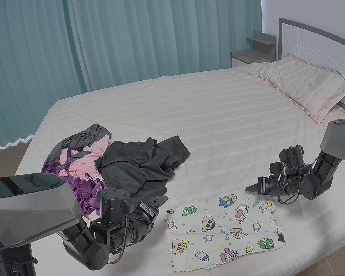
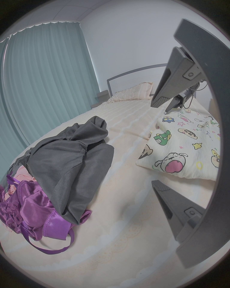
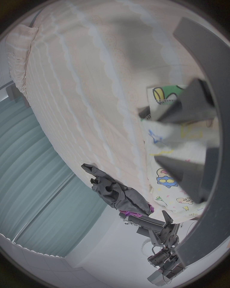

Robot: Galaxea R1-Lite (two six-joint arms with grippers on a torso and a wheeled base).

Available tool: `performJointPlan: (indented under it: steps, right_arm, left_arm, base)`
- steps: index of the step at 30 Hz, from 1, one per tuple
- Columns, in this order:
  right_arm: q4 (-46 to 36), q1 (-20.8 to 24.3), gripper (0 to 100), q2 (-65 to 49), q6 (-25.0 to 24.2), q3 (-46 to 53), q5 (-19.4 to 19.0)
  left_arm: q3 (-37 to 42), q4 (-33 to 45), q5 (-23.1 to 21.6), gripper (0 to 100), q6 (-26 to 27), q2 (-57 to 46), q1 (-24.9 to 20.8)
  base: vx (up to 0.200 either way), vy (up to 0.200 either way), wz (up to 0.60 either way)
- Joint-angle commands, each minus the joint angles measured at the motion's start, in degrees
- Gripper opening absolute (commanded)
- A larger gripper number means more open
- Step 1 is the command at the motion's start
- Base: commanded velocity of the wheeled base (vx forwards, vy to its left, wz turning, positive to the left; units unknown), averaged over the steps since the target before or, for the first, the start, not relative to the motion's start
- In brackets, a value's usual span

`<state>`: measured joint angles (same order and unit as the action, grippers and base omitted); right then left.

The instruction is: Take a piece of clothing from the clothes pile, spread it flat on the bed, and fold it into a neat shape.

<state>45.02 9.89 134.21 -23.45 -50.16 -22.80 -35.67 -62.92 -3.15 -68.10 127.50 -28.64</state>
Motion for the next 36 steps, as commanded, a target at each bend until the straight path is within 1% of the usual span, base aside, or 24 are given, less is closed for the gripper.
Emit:
performJointPlan:
  steps: [1,7,13,22,23,28,31,33,34,35,36]
  right_arm:
    - [0.0,-0.7,0,0.3,0.0,-0.3,0.5]
    - [0.5,-2.4,0,-0.1,-0.1,-0.5,0.6]
    - [0.5,-3.6,0,0.4,-0.1,-1.8,2.1]
    - [0.4,-3.5,0,0.4,-0.1,-1.9,2.1]
    - [0.4,-3.5,100,0.4,-0.1,-1.9,2.1]
    - [0.6,-4.0,100,-0.4,-0.1,-1.4,2.2]
    - [0.7,-5.4,100,-3.0,-0.2,-1.3,2.1]
    - [0.6,-5.6,100,-5.4,-0.5,-0.4,2.1]
    - [0.7,-5.2,100,-7.5,-1.7,0.9,2.1]
    - [0.7,-5.1,100,-8.2,-2.1,1.5,2.1]
    - [0.7,-4.1,100,-10.5,-3.9,3.3,2.1]
  left_arm:
    - [-0.1,0.0,0.1,100,0.0,0.0,0.0]
    - [0.0,0.0,0.1,100,0.0,0.0,0.0]
    - [0.0,0.0,0.1,100,0.0,0.0,0.0]
    - [-0.1,0.0,0.1,100,0.0,0.0,0.0]
    - [-0.1,0.0,0.1,100,0.0,0.0,0.0]
    - [-0.3,-0.1,-0.1,100,0.0,0.0,-0.3]
    - [-2.4,-0.1,0.1,100,-0.3,0.0,-1.2]
    - [-2.7,-0.1,0.2,100,-0.3,-0.1,-2.4]
    - [-2.7,-0.1,0.6,100,-0.3,-0.1,-3.9]
    - [-2.7,-0.3,0.7,100,-0.3,-0.1,-4.4]
    - [-2.7,-0.9,0.9,100,-0.3,-0.3,-6.1]
  base:
    - [0.0,0.0,0.0]
    - [0.0,0.0,0.0]
    - [0.0,0.0,0.0]
    - [0.0,0.0,0.0]
    - [0.0,0.0,0.0]
    - [0.0,0.0,0.0]
    - [0.0,0.0,0.0]
    - [0.0,0.0,0.0]
    - [0.0,0.0,0.0]
    - [0.0,0.0,0.0]
    - [0.0,0.0,0.0]
